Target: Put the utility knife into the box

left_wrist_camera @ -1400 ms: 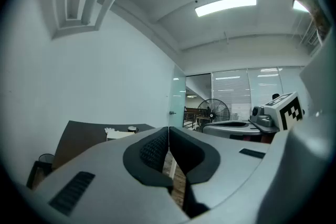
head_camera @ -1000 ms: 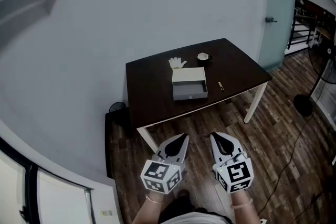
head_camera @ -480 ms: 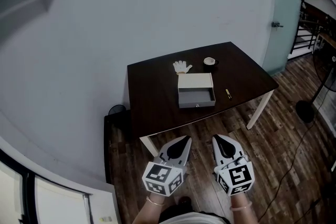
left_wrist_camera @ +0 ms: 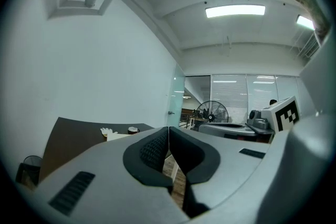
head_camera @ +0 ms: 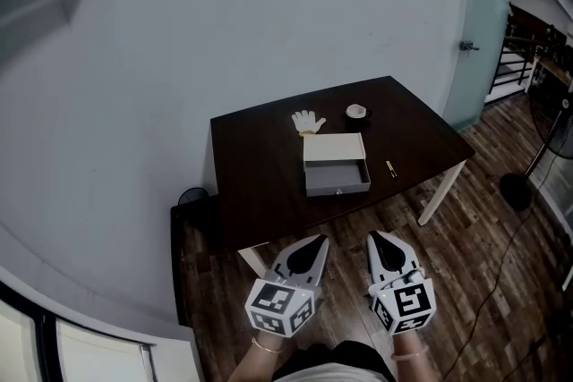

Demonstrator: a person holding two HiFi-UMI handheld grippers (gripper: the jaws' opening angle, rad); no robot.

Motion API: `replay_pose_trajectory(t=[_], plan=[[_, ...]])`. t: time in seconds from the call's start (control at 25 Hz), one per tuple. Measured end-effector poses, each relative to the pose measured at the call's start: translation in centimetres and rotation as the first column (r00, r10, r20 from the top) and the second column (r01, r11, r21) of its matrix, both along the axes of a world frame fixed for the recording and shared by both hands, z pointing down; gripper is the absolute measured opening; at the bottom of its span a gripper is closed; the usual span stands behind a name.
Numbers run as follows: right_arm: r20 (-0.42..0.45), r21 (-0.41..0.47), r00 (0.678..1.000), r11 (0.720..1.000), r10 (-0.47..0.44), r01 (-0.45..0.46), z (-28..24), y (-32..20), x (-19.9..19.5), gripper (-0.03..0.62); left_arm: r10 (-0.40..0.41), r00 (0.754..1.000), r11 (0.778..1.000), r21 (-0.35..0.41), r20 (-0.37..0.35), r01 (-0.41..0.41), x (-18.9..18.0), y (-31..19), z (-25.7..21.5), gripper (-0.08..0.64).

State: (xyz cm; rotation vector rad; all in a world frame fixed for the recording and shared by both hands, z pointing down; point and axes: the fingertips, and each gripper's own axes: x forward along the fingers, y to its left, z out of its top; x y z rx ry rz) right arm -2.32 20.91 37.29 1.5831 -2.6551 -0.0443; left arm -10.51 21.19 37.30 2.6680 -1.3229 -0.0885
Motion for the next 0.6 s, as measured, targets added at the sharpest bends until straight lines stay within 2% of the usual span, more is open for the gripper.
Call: replay_pose_trajectory(t=[0.6], plan=[[0.025, -0.021, 0.999, 0.999, 0.026, -0.026, 0.7, -7.3, 1.4, -0.002, 0.046, 0.999, 0.999, -0.009, -0.025, -0.046, 2.2, -7.1, 0.5, 0.018]])
